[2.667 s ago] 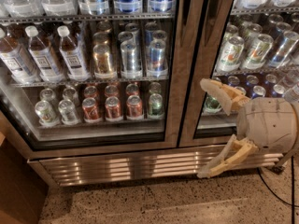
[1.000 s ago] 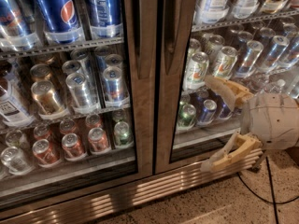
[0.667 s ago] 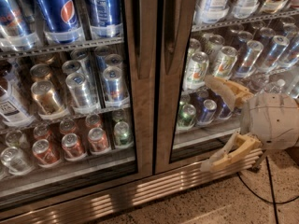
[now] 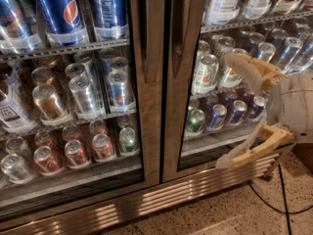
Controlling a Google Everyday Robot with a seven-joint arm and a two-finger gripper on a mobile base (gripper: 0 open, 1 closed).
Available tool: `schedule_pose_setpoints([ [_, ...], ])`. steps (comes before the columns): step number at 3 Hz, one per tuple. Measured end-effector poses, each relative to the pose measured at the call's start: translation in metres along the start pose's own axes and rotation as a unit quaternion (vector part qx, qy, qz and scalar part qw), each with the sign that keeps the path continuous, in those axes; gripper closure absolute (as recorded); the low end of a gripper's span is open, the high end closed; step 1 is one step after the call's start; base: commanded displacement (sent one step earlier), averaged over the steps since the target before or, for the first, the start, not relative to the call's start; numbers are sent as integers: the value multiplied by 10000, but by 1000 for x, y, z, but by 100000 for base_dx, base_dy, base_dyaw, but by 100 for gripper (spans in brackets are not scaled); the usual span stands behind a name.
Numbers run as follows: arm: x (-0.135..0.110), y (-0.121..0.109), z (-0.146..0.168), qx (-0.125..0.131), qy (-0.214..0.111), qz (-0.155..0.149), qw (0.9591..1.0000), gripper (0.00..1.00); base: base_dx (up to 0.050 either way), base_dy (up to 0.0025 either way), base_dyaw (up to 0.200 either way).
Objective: Open right fridge door
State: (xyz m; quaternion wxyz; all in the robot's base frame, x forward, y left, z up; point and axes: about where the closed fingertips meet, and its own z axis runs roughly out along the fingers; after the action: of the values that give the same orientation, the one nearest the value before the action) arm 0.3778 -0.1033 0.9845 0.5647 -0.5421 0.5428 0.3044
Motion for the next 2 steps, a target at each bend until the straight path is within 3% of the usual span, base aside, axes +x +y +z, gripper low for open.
schedule_pose_setpoints([
  [1, 0, 0, 0, -1, 1, -3, 10000, 0, 0, 0, 0],
  [2, -7, -22, 8, 45, 85, 36, 9999, 0, 0, 0, 0],
])
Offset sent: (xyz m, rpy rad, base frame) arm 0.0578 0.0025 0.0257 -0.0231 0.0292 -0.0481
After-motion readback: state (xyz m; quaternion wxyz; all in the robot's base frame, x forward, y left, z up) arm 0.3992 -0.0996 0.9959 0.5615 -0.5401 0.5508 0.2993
